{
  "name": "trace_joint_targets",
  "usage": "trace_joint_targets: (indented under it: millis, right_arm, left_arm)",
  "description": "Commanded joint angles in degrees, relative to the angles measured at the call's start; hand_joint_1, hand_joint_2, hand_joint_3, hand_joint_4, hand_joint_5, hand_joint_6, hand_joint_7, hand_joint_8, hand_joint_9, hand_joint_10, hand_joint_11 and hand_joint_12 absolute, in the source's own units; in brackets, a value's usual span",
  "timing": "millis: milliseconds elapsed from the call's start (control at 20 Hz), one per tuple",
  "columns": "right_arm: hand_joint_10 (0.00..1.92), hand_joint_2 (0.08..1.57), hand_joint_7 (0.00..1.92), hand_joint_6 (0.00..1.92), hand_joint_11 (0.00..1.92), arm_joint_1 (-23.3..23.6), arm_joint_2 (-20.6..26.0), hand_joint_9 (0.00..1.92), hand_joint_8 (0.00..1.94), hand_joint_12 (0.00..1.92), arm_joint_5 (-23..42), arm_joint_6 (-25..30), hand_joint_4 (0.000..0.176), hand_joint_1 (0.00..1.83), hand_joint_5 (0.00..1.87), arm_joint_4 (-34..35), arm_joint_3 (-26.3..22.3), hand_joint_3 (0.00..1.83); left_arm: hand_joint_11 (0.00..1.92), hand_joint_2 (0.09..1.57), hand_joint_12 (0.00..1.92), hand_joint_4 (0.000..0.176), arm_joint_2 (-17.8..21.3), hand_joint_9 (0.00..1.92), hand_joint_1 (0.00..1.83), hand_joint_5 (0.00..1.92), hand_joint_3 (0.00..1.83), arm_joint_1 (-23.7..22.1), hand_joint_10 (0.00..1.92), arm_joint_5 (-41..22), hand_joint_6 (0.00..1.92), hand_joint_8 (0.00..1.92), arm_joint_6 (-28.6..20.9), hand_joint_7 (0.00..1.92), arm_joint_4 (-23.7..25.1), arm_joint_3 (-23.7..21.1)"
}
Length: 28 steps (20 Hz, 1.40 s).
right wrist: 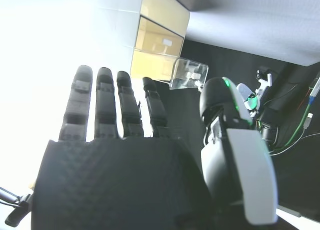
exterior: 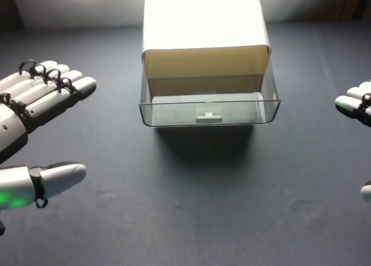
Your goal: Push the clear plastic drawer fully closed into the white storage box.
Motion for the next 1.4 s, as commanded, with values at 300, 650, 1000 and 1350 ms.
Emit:
trace_joint_targets:
  millis: [300, 650, 1000, 1350]
  right_arm:
    - [0.00, 1.26, 0.00, 0.00, 0.00, 0.52, -0.72, 0.00, 0.00, 0.00, 5.49, 0.76, 0.000, 0.12, 0.00, -0.35, 0.18, 0.01]
    - [0.00, 1.31, 0.00, 0.00, 0.00, 0.52, -3.48, 0.00, 0.00, 0.00, 3.73, 7.87, 0.000, 0.07, 0.00, -6.16, 1.35, 0.01]
    - [0.02, 1.39, 0.03, 0.00, 0.00, 6.07, -10.67, 0.09, 0.01, 0.25, -0.96, 18.03, 0.000, 0.18, 0.02, -15.47, 5.43, 0.00]
    - [0.02, 1.44, 0.06, 0.01, 0.00, 12.91, -19.35, 0.15, 0.01, 0.42, -3.39, 24.29, 0.000, 0.47, 0.07, -21.29, 10.35, 0.00]
  left_arm:
    - [0.00, 1.21, 0.00, 0.040, -0.54, 0.00, 0.08, 0.00, 0.01, -0.60, 0.00, -6.54, 0.00, 0.00, -0.88, 0.00, -1.49, 0.88]
    - [0.00, 1.25, 0.00, 0.037, -0.40, 0.00, 0.05, 0.00, 0.01, -0.56, 0.00, -7.15, 0.00, 0.00, -0.85, 0.00, -2.42, 1.07]
    - [0.00, 1.27, 0.00, 0.013, 0.23, 0.00, 0.13, 0.00, 0.01, -0.02, 0.00, -8.30, 0.00, 0.00, -0.11, 0.00, -3.88, 0.68]
    - [0.00, 1.37, 0.00, 0.011, 0.50, 0.00, 0.26, 0.00, 0.03, 0.44, 0.00, -9.47, 0.00, 0.00, 0.32, 0.00, -5.48, 0.61]
